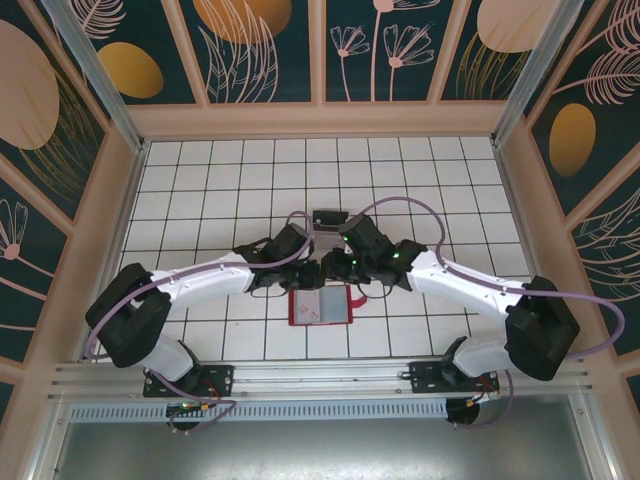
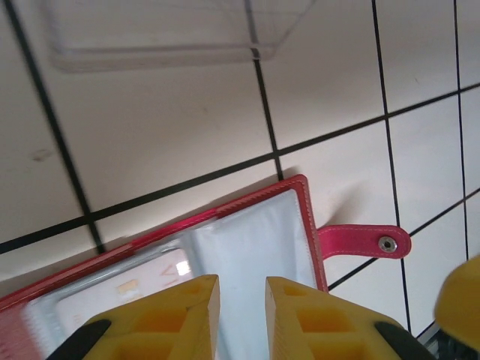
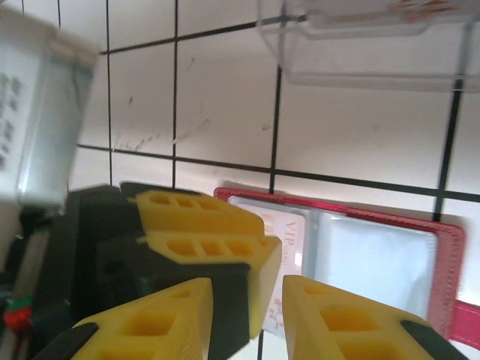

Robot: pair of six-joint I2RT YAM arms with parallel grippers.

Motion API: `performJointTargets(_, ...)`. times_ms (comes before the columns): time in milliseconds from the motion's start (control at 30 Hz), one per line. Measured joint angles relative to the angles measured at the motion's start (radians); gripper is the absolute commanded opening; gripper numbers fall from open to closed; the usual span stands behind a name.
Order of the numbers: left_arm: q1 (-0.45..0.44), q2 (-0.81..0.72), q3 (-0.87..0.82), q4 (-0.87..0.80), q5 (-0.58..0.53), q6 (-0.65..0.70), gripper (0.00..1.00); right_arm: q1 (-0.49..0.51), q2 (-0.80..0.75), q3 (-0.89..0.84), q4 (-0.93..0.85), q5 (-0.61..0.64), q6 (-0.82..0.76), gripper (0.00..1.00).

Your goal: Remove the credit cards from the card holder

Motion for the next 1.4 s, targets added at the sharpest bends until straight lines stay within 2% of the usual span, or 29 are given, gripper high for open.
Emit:
performJointTargets(300, 0.066, -0.131, -0.084, -0.062, -0.045, 0.013, 0.26, 0.073, 0.120, 0.072, 0.027, 0.002, -0.012, 0.31)
performJointTargets(500, 0.077, -0.195, -0.138, -0.047, -0.058, 0.010, 0.26, 0.079, 0.167, 0.089, 0.032, -0.006, -0.029, 0.31)
performJointTargets(1000, 0.077, -0.206, -0.201, -0.008, -0.084, -0.032, 0.25, 0.051, 0.225, 0.054, 0.082, -0.087, -0.037, 0.28)
performJointTargets(1400, 0.077, -0.162, -0.283, 0.097, 0.025, -0.058, 0.23, 0.036, 0.233, -0.105, 0.179, -0.179, -0.009, 0.24)
